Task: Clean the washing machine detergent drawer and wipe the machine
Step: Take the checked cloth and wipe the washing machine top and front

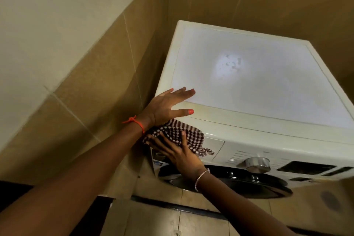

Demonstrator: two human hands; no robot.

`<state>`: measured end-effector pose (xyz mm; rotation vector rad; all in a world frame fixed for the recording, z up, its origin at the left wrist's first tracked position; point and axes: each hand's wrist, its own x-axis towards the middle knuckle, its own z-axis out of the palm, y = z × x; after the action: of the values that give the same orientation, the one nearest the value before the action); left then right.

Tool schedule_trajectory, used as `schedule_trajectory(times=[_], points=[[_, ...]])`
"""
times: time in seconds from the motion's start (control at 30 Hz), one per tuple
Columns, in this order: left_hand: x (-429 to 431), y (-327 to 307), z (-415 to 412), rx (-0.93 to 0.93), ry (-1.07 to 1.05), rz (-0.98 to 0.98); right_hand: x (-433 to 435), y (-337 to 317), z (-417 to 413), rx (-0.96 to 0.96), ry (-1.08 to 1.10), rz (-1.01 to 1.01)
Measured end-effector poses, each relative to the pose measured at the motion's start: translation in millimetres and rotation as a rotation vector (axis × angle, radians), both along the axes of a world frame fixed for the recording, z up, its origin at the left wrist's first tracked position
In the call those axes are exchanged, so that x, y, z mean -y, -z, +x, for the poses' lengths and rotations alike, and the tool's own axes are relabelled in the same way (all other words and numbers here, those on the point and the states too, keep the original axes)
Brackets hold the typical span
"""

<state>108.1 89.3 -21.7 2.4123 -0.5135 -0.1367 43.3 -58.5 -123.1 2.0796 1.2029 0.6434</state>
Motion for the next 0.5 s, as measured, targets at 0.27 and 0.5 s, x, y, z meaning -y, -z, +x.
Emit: schedule_trajectory(times=[0.27, 0.5], points=[[4.3, 5.4, -4.1, 0.265, 0.254, 0.410, 108.6, 31.8, -14.8, 0.052, 0.001, -0.004], [6.3, 7.5, -5.4, 0.363, 0.442, 0.525, 108.7, 24.4, -45.0, -0.053, 0.282, 0.416]])
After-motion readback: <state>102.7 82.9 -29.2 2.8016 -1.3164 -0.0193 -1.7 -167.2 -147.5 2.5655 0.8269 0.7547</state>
